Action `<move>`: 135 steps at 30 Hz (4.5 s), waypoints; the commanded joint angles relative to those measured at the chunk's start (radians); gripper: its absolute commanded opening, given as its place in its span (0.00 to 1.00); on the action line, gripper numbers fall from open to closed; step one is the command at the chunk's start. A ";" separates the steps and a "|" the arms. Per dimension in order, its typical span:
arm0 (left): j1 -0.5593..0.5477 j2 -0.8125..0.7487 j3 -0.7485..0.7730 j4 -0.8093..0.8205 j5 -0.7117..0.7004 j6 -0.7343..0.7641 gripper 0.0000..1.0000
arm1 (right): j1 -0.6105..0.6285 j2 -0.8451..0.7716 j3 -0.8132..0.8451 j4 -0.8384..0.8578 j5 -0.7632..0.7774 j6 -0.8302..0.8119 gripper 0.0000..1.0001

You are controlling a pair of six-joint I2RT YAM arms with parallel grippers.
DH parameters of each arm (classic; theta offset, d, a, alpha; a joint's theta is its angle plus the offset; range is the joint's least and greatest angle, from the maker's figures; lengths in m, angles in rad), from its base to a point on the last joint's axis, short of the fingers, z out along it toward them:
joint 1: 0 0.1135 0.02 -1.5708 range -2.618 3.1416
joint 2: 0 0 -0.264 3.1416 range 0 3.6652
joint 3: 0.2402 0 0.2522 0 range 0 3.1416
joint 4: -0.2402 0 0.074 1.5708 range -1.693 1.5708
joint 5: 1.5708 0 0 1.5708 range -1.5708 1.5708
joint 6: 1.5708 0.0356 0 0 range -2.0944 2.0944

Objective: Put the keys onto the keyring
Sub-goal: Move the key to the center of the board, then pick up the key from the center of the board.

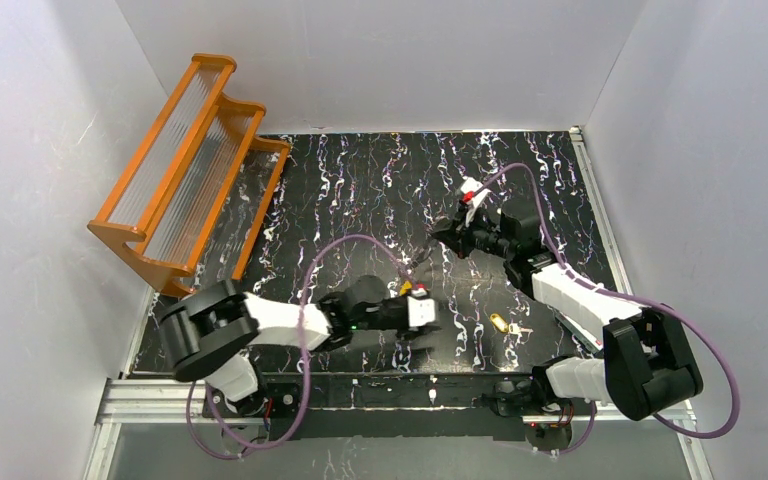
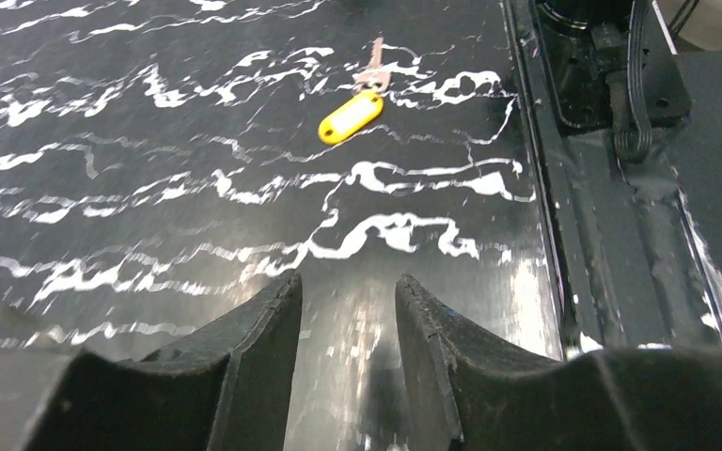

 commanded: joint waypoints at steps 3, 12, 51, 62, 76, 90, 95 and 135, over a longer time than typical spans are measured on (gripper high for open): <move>-0.101 0.282 0.207 0.057 -0.008 0.060 0.41 | -0.034 -0.045 -0.078 0.122 0.115 0.056 0.01; -0.177 0.560 0.450 0.076 0.011 0.137 0.45 | -0.091 -0.077 -0.163 0.181 0.188 0.091 0.01; -0.170 0.738 0.706 -0.230 -0.188 -0.121 0.28 | -0.119 -0.086 -0.174 0.142 0.170 0.028 0.01; -0.127 0.593 0.490 -0.191 -0.233 -0.165 0.20 | -0.119 -0.082 -0.160 0.127 0.132 0.031 0.01; -0.114 0.082 0.077 -0.313 -0.466 -0.309 0.29 | -0.120 -0.088 -0.147 0.108 0.076 0.038 0.01; 0.040 -0.054 0.190 -0.545 -0.289 -0.671 0.45 | -0.119 -0.108 -0.144 0.078 0.046 0.039 0.01; 0.052 -0.029 0.163 -0.520 -0.230 -0.752 0.37 | -0.119 -0.112 -0.147 0.078 0.045 0.040 0.01; 0.065 0.103 0.103 -0.395 -0.111 -0.856 0.32 | -0.118 -0.106 -0.139 0.071 0.025 0.037 0.01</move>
